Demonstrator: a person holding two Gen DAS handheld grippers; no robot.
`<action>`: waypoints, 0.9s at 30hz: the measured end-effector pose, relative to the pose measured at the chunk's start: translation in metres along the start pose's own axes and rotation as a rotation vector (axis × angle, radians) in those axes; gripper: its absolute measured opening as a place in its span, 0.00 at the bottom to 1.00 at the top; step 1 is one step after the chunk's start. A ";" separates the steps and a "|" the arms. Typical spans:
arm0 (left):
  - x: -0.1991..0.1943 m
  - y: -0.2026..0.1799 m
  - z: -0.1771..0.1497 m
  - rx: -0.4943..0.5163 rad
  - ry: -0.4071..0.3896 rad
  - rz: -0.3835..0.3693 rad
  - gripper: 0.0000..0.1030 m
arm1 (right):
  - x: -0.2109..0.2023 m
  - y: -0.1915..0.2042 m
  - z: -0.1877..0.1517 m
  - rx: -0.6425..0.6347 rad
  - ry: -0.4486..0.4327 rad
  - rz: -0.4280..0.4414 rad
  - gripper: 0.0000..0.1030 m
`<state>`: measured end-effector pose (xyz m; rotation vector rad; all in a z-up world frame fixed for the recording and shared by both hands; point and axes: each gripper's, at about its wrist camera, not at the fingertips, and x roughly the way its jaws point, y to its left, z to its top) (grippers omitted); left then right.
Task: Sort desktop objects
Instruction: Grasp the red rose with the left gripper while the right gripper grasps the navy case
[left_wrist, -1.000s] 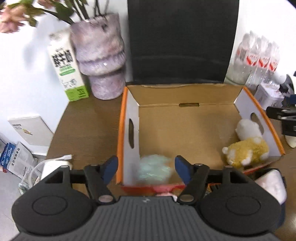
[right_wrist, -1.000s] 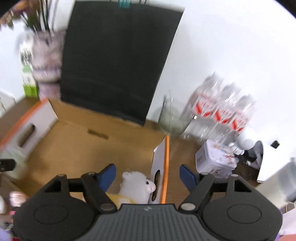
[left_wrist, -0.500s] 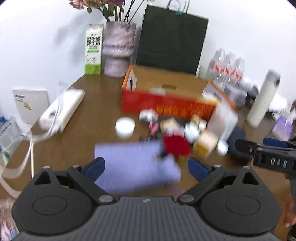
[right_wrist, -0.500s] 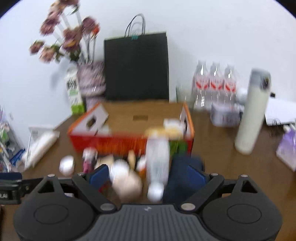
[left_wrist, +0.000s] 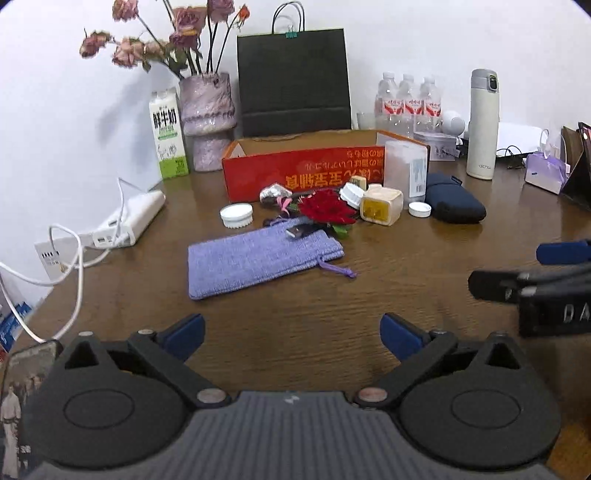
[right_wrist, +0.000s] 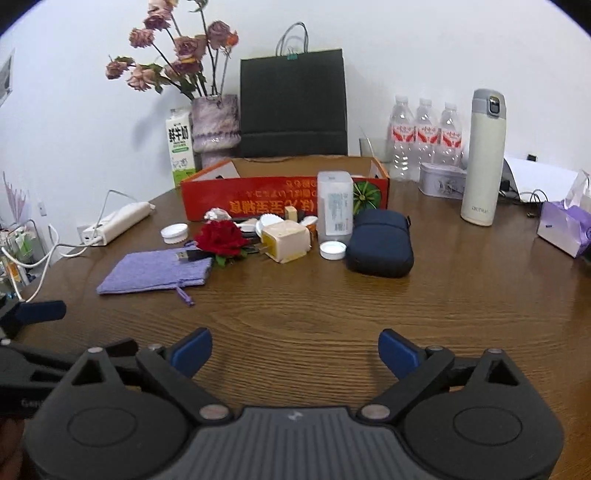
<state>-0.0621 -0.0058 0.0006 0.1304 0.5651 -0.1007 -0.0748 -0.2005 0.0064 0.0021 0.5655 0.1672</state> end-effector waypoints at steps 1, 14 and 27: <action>0.003 0.000 0.000 -0.004 0.024 -0.006 1.00 | 0.002 0.002 -0.001 -0.009 0.010 -0.008 0.95; 0.002 -0.002 0.007 0.028 -0.007 -0.012 1.00 | 0.011 -0.007 0.005 0.020 0.077 -0.011 0.95; 0.101 0.001 0.122 0.044 0.065 -0.113 0.85 | 0.082 -0.058 0.102 0.019 0.073 -0.186 0.89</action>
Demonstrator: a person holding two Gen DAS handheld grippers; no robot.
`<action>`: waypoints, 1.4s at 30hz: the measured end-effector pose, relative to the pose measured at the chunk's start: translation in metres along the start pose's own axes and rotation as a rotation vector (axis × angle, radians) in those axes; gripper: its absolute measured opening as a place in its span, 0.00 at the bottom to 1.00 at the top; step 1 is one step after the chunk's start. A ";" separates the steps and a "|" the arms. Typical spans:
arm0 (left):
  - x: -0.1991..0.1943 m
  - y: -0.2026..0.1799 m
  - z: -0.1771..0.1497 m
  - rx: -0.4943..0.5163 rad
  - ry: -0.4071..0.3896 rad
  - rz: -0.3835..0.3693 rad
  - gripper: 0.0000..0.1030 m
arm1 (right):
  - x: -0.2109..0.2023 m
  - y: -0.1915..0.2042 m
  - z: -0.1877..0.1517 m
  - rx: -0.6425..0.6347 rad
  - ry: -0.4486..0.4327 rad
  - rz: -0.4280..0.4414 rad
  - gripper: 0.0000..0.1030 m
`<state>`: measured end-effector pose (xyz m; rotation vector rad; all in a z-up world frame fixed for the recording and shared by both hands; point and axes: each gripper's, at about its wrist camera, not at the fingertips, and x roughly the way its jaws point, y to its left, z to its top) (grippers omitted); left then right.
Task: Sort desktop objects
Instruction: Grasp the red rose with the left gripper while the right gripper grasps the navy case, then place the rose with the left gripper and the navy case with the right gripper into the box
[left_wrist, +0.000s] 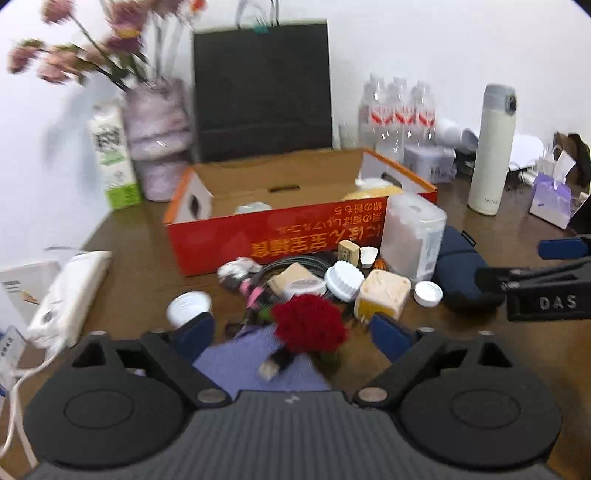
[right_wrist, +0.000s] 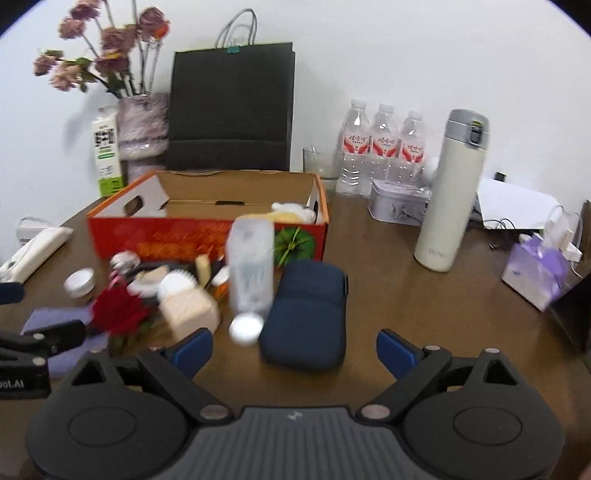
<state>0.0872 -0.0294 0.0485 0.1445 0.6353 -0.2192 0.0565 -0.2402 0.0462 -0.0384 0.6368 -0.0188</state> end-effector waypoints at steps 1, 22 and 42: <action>0.010 0.000 0.003 0.006 0.022 -0.014 0.79 | 0.012 -0.003 0.006 0.010 0.013 0.002 0.87; -0.061 0.010 -0.036 -0.147 0.071 -0.161 0.30 | -0.006 -0.022 -0.053 0.008 0.185 0.044 0.63; -0.102 0.004 -0.130 -0.159 0.098 -0.145 0.54 | -0.079 0.046 -0.097 -0.154 0.183 0.153 0.80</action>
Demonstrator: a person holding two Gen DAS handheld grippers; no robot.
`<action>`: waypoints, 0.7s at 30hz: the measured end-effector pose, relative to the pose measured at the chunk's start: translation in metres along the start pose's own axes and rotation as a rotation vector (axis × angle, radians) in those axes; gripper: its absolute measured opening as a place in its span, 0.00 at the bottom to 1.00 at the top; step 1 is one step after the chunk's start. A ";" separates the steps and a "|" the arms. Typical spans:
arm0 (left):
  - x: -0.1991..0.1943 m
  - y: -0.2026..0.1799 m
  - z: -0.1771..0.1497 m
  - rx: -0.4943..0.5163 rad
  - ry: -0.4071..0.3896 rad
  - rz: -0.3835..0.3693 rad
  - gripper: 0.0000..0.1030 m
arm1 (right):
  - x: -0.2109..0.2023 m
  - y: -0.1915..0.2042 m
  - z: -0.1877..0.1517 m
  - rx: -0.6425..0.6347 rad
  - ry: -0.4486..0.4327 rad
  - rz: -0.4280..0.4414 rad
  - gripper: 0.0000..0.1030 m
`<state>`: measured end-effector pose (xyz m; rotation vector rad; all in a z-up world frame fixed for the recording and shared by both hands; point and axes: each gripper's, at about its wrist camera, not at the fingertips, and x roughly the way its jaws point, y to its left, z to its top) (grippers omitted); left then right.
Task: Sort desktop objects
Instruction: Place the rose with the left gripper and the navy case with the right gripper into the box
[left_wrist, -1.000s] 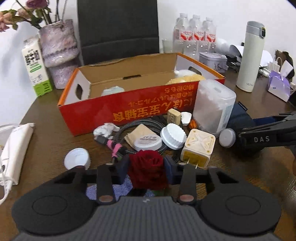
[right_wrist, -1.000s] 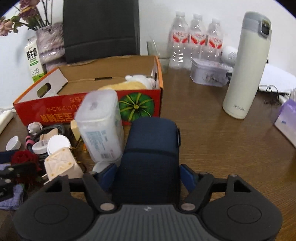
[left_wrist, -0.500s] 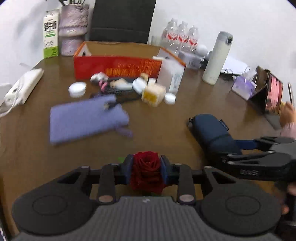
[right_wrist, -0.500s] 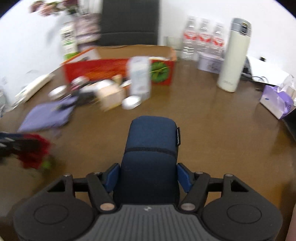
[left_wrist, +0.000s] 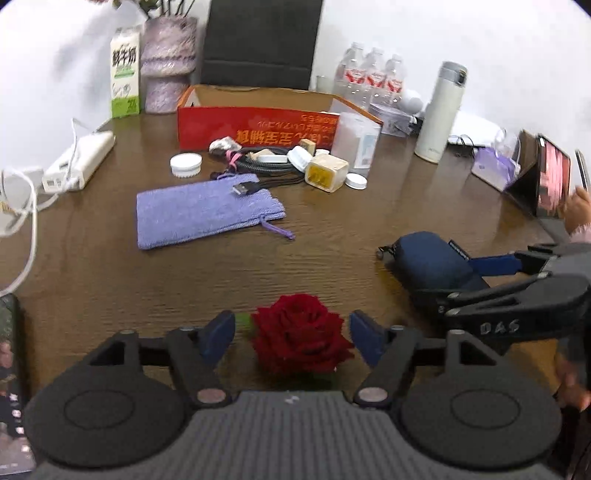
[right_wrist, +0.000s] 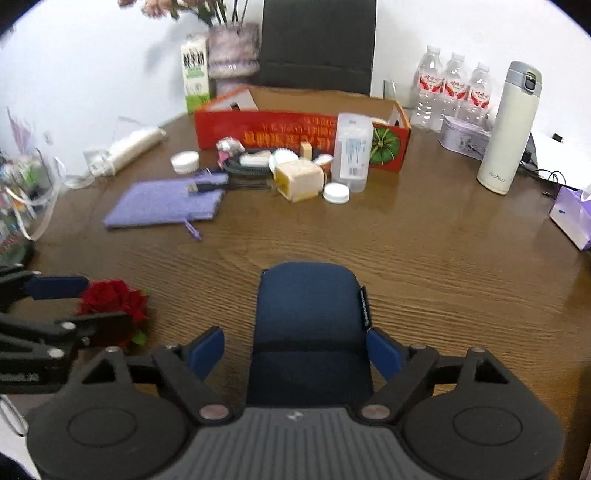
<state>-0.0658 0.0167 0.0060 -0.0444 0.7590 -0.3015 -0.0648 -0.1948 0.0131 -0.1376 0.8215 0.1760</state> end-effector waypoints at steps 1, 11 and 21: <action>0.004 0.004 0.000 -0.025 0.012 -0.017 0.42 | 0.004 0.002 0.000 -0.009 -0.017 -0.011 0.73; -0.018 0.035 0.074 -0.079 -0.150 -0.105 0.30 | -0.019 -0.019 0.052 0.085 -0.225 0.181 0.59; 0.078 0.042 0.279 -0.008 -0.226 0.085 0.31 | 0.044 -0.091 0.271 0.255 -0.331 0.162 0.59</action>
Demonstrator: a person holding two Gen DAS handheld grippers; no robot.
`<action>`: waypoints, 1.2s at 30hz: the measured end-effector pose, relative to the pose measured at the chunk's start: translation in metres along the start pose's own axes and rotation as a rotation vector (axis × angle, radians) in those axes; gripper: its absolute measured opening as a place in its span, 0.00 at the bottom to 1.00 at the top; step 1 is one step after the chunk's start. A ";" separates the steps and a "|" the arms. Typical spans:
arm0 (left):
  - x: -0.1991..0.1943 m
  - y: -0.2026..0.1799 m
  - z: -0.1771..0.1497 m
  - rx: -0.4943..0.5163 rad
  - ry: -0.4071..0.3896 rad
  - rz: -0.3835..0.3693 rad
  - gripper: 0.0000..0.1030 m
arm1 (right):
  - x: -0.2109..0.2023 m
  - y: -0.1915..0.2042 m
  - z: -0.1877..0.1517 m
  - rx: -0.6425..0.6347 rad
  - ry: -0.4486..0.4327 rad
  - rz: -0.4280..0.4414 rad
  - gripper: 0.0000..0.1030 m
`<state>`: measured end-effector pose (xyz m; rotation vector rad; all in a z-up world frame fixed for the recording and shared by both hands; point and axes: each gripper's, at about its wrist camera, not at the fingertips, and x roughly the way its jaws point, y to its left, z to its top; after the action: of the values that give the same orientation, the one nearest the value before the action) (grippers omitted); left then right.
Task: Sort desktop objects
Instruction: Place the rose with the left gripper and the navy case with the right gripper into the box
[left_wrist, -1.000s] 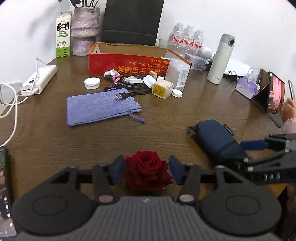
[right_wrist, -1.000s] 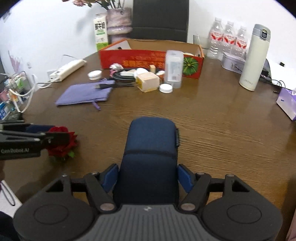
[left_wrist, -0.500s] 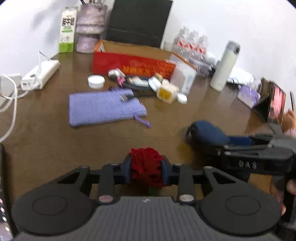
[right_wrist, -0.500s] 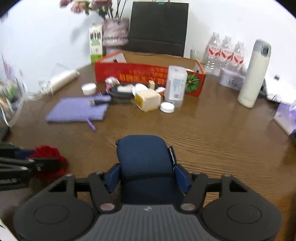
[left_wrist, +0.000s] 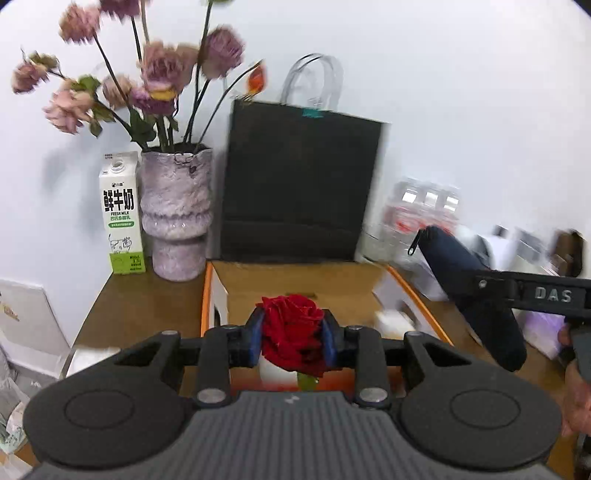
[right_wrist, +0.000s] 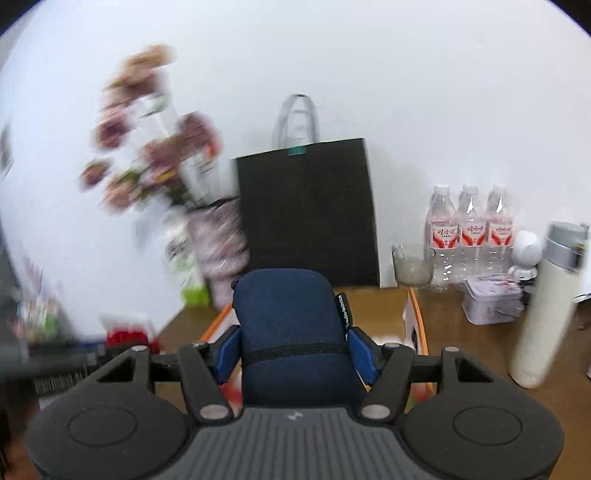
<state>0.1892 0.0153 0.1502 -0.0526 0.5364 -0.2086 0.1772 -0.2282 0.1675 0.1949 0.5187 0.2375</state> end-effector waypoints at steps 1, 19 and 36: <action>0.022 -0.001 0.008 0.003 0.019 0.014 0.31 | 0.028 -0.002 0.014 0.014 0.032 -0.026 0.59; 0.244 0.024 0.003 0.003 0.404 0.154 0.41 | 0.286 -0.021 -0.006 -0.038 0.494 -0.291 0.63; 0.070 0.025 0.034 -0.066 0.229 0.204 0.70 | 0.107 0.020 0.038 -0.109 0.235 -0.172 0.80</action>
<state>0.2697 0.0245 0.1422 -0.0377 0.7727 0.0030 0.2832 -0.1843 0.1555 0.0154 0.7494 0.1201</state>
